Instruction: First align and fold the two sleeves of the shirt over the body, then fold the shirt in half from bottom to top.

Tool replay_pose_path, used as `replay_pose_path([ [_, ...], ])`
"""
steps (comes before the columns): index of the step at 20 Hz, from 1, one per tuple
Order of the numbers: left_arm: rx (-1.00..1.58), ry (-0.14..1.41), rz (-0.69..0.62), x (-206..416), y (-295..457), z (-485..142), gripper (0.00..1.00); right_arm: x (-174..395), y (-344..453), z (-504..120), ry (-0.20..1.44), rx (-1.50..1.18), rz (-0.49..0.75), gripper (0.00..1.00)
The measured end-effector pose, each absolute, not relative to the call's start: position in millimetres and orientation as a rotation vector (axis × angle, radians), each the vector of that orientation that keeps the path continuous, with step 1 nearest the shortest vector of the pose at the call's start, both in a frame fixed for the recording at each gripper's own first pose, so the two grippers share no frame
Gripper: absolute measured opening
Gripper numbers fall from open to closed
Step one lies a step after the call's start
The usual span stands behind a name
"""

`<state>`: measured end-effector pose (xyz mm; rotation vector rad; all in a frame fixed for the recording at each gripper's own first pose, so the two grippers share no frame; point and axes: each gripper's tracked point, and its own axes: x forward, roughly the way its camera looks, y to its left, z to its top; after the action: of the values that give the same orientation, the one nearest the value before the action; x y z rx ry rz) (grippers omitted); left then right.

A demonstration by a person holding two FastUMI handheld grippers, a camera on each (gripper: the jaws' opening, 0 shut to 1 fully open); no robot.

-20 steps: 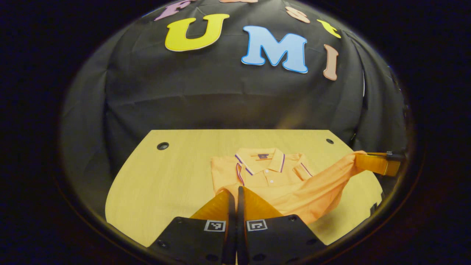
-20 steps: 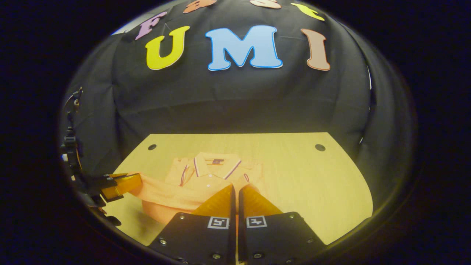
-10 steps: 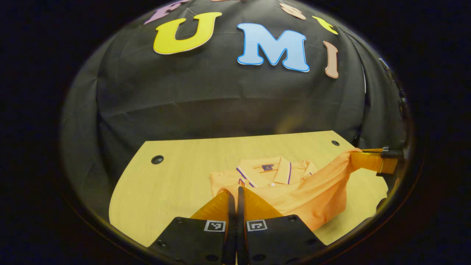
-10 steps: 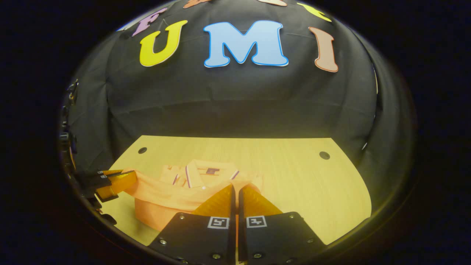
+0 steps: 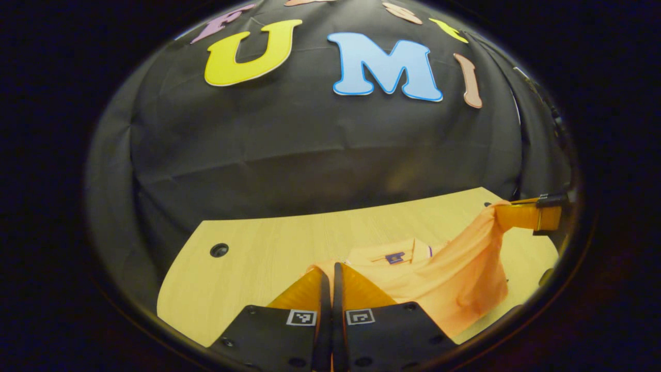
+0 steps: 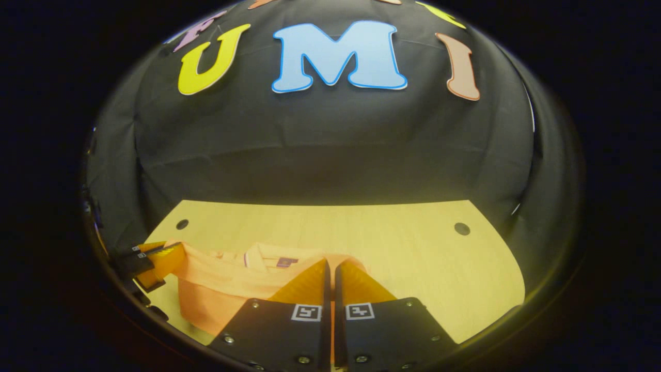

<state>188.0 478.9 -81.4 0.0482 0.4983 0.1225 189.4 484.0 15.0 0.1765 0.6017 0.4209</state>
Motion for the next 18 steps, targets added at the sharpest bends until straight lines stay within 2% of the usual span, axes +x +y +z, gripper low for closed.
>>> replay_pose_path([
  [12,0.073,0.451,0.137,236.3,494.1,-117.7,0.06,236.5,492.9,-44.5,0.687,0.128,0.359,0.02],
  [18,0.083,0.465,0.112,245.2,489.5,-127.3,0.08,242.0,497.3,-64.6,0.735,0.085,0.357,0.04],
])
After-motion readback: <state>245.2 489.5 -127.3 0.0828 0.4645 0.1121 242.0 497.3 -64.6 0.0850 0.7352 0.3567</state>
